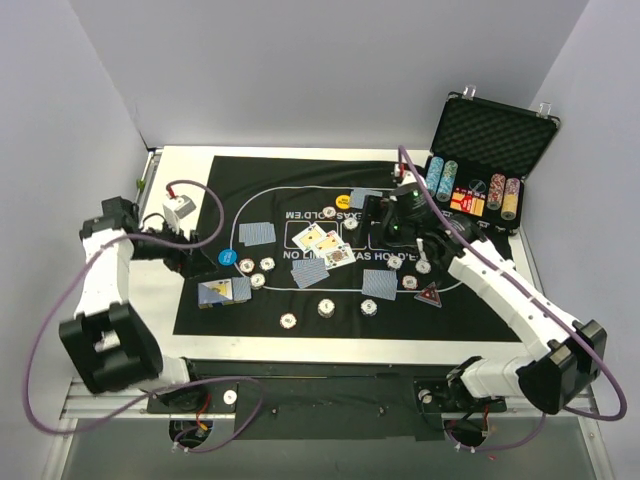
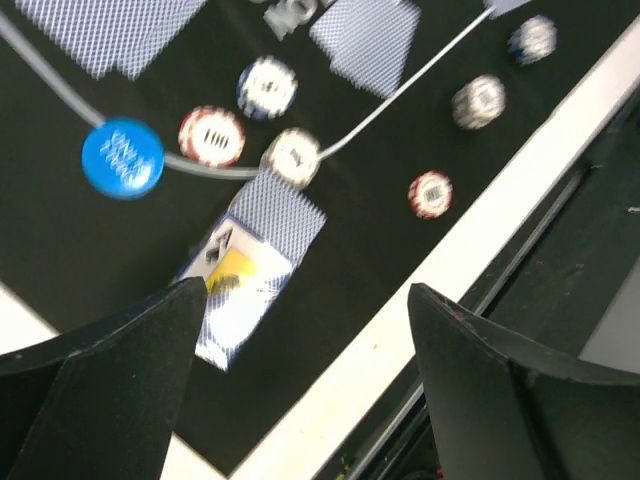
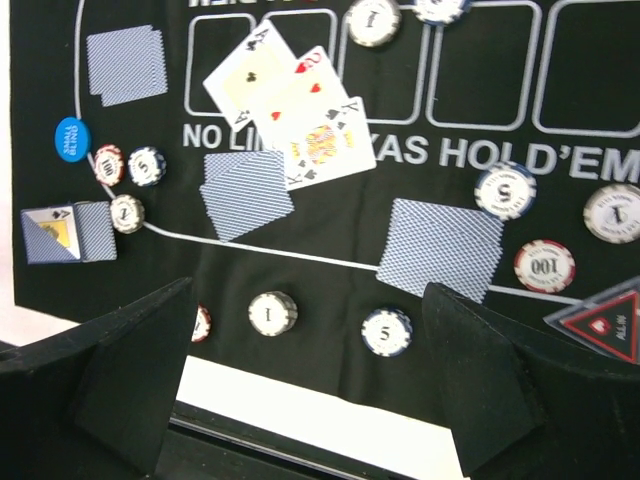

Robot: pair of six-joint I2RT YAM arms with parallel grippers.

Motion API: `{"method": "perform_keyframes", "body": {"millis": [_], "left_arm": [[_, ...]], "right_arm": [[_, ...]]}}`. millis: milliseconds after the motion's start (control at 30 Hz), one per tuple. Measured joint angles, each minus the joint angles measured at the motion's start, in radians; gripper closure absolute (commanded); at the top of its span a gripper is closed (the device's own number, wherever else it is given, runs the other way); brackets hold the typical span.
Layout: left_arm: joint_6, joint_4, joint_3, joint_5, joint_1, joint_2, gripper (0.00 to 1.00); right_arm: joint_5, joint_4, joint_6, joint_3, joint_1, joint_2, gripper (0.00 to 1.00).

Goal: Distribute texas hold em gaming equipment

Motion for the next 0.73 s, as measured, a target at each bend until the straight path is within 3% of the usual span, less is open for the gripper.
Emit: {"method": "perform_keyframes", "body": {"millis": [133, 267, 467, 733], "left_arm": [[-0.360, 0.232, -0.150, -0.237, -0.088, -0.211, 0.03], [-0.576, 0.373, -0.153, -0.316, -0.113, -0.225, 0.03], [-0.734, 0.460, -0.146, -0.323, -0.108, -0.166, 0.03], [-0.822, 0.569, -0.166, -0.405, -0.130, -0.196, 0.03]], "right_arm": [[-0.004, 0.013, 0.001, -0.081, -0.059, -0.063, 0.10], [-0.001, 0.027, -0.001, -0.148, -0.107, -0.095, 0.09], [0.008, 0.028, 0.000, -0.213, -0.156, -0.119, 0.08], [0.011, 0.029, 0.000, -0.221, -0.161, -0.148, 0.07]]}}
